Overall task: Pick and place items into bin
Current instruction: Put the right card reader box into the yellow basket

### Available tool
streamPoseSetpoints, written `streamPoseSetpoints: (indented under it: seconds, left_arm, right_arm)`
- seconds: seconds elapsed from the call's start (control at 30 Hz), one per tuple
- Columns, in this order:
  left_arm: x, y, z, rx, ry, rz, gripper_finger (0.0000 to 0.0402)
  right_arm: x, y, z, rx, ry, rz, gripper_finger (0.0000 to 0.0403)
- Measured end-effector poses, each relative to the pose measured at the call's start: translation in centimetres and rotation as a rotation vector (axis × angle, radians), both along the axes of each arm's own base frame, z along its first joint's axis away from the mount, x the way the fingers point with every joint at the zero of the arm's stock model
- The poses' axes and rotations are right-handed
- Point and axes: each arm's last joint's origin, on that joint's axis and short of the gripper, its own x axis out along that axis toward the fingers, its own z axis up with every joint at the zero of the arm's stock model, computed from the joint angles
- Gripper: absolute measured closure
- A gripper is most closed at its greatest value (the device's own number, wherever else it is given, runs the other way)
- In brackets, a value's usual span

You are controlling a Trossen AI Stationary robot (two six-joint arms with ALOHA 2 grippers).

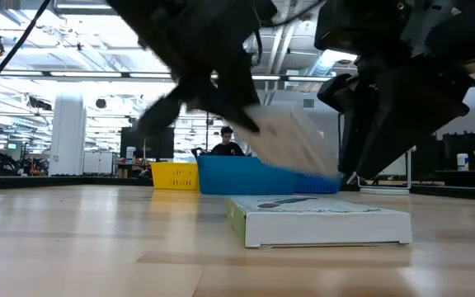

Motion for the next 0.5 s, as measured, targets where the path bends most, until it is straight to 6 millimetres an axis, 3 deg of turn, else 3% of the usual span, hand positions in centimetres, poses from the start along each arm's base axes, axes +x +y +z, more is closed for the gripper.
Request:
streamPoseSetpoints:
  seconds: [0.23, 0.37, 0.5]
  left_arm:
    - [-2.9, 2.2, 4.2, 0.053, -0.067, 0.269, 0.0363]
    - [-5.4, 4.6, 6.7, 0.078, -0.161, 0.493, 0.0365]
    - [-7.8, 7.7, 8.8, -0.027, -0.311, 0.744, 0.0365]
  right_arm:
    - [-0.1, 0.0, 0.0, -0.022, -0.002, -0.014, 0.0285]
    - [-0.1, -0.2, 0.0, -0.058, -0.014, -0.034, 0.0285]
    - [-0.1, -0.2, 0.0, -0.063, -0.017, -0.036, 0.0285]
